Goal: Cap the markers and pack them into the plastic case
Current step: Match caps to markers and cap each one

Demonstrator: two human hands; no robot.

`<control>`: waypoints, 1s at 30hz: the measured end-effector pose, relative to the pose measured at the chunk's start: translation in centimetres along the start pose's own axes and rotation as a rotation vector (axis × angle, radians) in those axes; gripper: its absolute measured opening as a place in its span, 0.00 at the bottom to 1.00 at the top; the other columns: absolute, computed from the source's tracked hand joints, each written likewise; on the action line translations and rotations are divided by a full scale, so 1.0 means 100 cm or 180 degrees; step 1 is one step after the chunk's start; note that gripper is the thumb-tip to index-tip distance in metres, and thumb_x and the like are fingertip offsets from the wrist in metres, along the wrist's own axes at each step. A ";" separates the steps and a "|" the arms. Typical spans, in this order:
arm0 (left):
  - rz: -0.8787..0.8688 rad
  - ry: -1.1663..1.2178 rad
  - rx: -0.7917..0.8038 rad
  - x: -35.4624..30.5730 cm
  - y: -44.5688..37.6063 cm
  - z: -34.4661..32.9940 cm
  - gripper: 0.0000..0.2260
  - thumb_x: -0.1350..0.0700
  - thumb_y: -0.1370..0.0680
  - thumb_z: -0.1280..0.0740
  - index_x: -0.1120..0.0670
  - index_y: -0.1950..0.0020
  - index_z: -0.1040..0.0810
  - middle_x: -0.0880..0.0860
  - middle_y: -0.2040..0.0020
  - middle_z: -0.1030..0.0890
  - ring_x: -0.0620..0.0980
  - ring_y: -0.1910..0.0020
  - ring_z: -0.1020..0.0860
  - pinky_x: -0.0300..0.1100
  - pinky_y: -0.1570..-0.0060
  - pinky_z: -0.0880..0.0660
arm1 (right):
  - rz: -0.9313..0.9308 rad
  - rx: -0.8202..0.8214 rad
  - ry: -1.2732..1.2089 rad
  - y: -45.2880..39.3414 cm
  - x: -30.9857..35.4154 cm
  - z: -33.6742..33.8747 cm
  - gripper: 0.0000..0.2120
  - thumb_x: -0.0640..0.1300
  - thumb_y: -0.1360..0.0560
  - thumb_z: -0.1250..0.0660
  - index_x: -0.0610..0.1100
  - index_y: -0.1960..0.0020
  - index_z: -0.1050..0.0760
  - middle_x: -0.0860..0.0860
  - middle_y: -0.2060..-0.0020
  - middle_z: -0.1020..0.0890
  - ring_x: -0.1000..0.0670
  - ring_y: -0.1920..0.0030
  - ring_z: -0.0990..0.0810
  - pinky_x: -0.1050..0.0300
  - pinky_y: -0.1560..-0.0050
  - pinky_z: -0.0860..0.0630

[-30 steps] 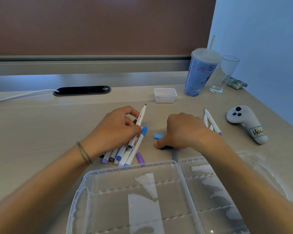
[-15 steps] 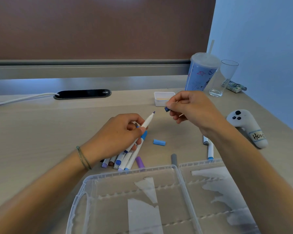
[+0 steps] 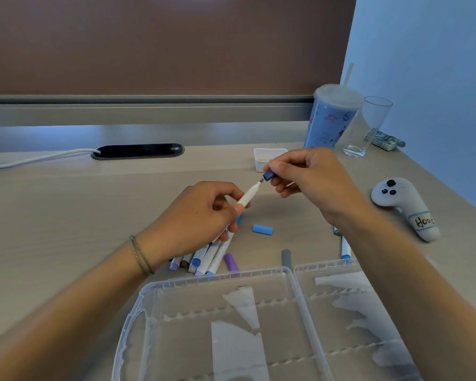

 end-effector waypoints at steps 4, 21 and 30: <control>-0.0008 -0.0014 -0.0012 0.000 -0.001 -0.001 0.07 0.55 0.18 0.35 0.46 0.46 0.18 0.50 0.62 0.15 0.48 0.66 0.17 0.44 0.60 0.16 | 0.0072 0.0094 -0.0004 0.000 0.001 -0.003 0.07 0.40 0.20 0.31 0.43 0.50 0.14 0.46 0.60 0.13 0.52 0.62 0.16 0.60 0.59 0.19; -0.0034 -0.0175 -0.0387 0.001 -0.004 0.001 0.05 0.55 0.19 0.32 0.50 0.48 0.17 0.51 0.63 0.16 0.49 0.66 0.17 0.42 0.61 0.17 | 0.0369 0.0120 0.0426 0.009 0.011 -0.025 0.07 0.37 0.21 0.30 0.41 0.47 0.14 0.50 0.61 0.13 0.50 0.60 0.13 0.59 0.54 0.16; -0.0366 -0.2129 -0.0873 0.001 0.000 0.006 0.10 0.44 0.21 0.34 0.46 0.58 0.19 0.44 0.66 0.25 0.44 0.66 0.27 0.36 0.69 0.36 | -0.0630 0.0139 0.1780 0.001 -0.013 0.047 0.13 0.45 0.20 0.31 0.44 0.61 0.15 0.50 0.70 0.15 0.55 0.71 0.18 0.63 0.65 0.23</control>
Point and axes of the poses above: each hand's wrist, its own y-axis away from the middle knuckle, its own z-axis out of the back of the hand, x = y × z, the point moved 7 cm from there along -y, towards the middle knuckle
